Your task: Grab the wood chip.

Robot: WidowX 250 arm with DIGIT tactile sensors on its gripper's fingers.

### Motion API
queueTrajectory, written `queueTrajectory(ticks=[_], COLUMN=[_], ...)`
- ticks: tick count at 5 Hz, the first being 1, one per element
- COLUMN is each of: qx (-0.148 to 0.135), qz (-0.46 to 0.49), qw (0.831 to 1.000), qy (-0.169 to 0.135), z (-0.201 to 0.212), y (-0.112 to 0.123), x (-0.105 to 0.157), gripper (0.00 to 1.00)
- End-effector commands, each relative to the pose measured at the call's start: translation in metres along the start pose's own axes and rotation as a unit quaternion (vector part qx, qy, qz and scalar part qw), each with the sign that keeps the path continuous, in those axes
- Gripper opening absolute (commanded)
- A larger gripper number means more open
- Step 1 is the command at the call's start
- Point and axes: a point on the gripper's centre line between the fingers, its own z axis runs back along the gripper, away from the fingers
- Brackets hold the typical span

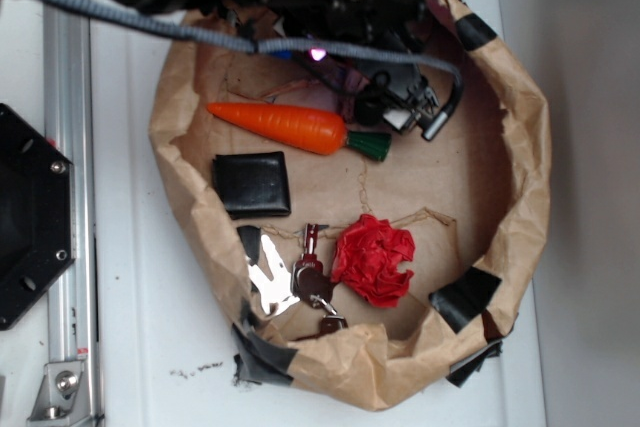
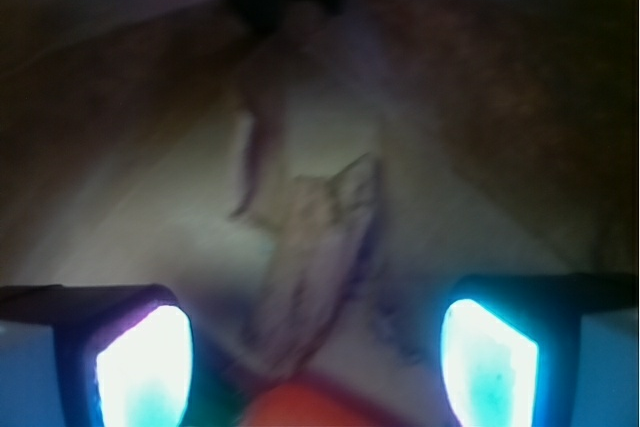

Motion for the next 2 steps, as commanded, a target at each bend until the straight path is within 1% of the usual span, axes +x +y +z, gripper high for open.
queueTrajectory(ticks=[1, 2], qx=[-0.004, 0.001], qz=[0.017, 0.027], qw=[0.999, 0.999], qy=[-0.04, -0.046], z=[0.007, 0.006], y=[-0.007, 0.013], x=[0.008, 0.015], gripper=[1.0, 1.0])
